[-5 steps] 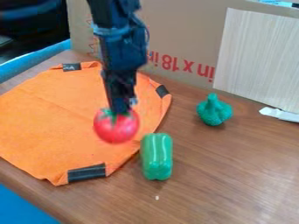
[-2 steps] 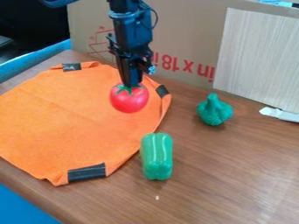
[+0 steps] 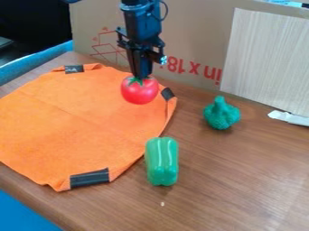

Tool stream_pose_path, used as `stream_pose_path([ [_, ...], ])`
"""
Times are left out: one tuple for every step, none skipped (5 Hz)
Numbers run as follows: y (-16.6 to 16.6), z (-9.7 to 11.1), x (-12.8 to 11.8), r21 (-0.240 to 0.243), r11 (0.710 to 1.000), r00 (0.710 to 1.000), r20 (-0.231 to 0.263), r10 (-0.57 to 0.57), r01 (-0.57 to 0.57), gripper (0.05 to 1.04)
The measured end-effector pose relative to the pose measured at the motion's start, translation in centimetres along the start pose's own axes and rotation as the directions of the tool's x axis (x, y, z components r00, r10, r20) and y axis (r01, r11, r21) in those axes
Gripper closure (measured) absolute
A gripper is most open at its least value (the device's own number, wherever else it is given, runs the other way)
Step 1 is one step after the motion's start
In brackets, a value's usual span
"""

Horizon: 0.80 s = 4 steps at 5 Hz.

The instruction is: Move the red object to the top right edge of the cloth

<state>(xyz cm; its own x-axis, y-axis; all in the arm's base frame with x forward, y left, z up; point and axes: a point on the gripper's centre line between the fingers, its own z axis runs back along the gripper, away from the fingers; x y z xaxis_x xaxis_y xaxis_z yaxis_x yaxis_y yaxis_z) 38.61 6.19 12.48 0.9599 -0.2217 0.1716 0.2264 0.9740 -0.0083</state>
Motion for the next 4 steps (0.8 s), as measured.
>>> stream_pose_path([
  [0.8, -1.0, 1.0, -0.001, 1.0, 1.0, -0.001, 0.031, -0.031, 1.03],
  [1.5, -2.2, 1.4, 0.009, 0.998, 0.998, -0.014, 0.056, -0.056, 1.03],
  [1.9, -2.1, 2.2, 0.016, 0.997, 0.997, 0.005, 0.076, -0.076, 1.03],
  [1.9, -2.6, 2.4, 0.01, 0.995, 0.995, 0.004, 0.103, -0.103, 0.997],
])
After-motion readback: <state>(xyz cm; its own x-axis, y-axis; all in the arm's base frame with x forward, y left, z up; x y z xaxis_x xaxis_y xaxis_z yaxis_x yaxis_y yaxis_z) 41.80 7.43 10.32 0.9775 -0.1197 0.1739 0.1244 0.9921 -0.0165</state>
